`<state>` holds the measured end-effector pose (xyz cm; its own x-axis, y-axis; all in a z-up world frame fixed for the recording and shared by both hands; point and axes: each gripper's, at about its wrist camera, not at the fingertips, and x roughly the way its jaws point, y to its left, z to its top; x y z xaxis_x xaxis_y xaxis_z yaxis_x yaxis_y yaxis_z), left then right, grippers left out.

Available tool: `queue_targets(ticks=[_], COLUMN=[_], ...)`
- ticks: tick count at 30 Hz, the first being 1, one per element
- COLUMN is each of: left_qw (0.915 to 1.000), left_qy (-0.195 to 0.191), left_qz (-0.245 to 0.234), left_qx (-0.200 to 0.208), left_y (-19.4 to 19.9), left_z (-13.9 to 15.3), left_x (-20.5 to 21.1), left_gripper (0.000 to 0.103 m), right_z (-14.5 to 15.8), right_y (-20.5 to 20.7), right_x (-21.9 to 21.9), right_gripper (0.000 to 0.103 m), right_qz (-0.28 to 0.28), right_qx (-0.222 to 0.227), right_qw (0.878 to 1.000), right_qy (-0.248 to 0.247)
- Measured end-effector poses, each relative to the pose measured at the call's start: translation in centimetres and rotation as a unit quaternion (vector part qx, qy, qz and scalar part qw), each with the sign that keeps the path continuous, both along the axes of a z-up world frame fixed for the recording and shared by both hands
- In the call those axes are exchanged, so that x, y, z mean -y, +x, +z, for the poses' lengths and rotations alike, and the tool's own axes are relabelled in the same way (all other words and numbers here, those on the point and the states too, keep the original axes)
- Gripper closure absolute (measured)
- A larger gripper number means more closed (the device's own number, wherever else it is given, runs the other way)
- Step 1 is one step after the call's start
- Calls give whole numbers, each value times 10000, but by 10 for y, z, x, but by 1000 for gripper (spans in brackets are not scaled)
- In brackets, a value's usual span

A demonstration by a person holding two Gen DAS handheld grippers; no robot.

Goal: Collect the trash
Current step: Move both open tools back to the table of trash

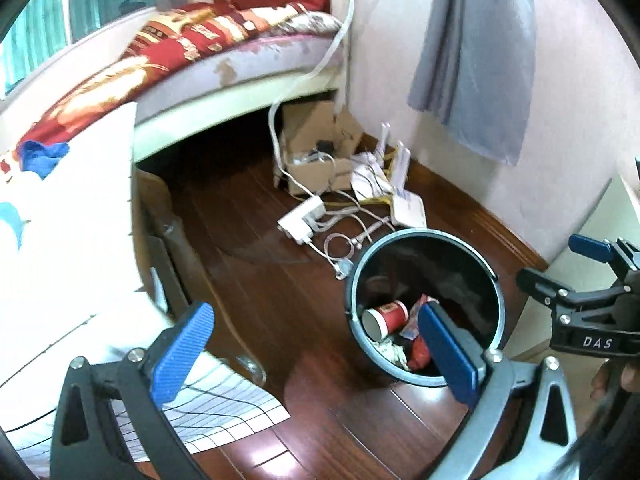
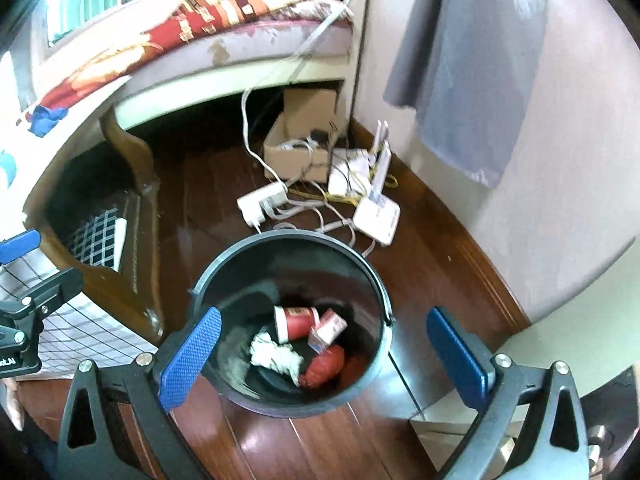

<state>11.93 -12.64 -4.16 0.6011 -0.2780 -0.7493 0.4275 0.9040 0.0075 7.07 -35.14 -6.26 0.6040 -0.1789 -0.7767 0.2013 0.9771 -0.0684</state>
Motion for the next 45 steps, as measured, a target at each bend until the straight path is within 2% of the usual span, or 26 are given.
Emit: queue_targets(ticks=[7, 12, 18, 22, 25, 28, 31, 37, 41, 45], left_qw=[9981, 9931, 9862, 9797, 9749, 9683, 9607, 9492, 9479, 9525], left_qy=[-214, -587, -551, -616, -593, -548, -497, -288, -200, -177], left_qz=[443, 819, 1273, 1627, 1891, 2196, 2495, 2943, 3023, 2932], left_qx=[383, 594, 901, 1001, 1016, 1054, 1113, 1075, 987, 804], left_y=[-6, -10, -16, -18, -19, -20, -20, -4, 20, 46], left_z=[32, 48, 56, 58, 57, 55, 55, 48, 43, 33], left_x=[-45, -92, -137, -173, -198, -229, -265, -325, -349, -360], left_gripper=[0, 1, 1, 1, 1, 1, 1, 4, 6, 6], right_z=[34, 49, 52, 62, 69, 71, 76, 88, 94, 95], right_y=[2, 12, 26, 36, 43, 54, 64, 82, 98, 119], right_x=[-45, -76, -124, -160, -185, -214, -237, -281, -312, -337], right_gripper=[0, 0, 0, 0, 0, 0, 0, 0, 0, 0], right_qz=[415, 753, 1378, 1545, 1742, 1995, 2315, 2736, 3015, 3210], right_qx=[410, 670, 794, 1100, 1286, 1122, 1110, 1170, 1168, 1128], right_qw=[9981, 9948, 9871, 9818, 9763, 9734, 9659, 9536, 9451, 9392], right_qy=[-181, -151, 185, 42, 33, -32, 334, 468, 463, 468])
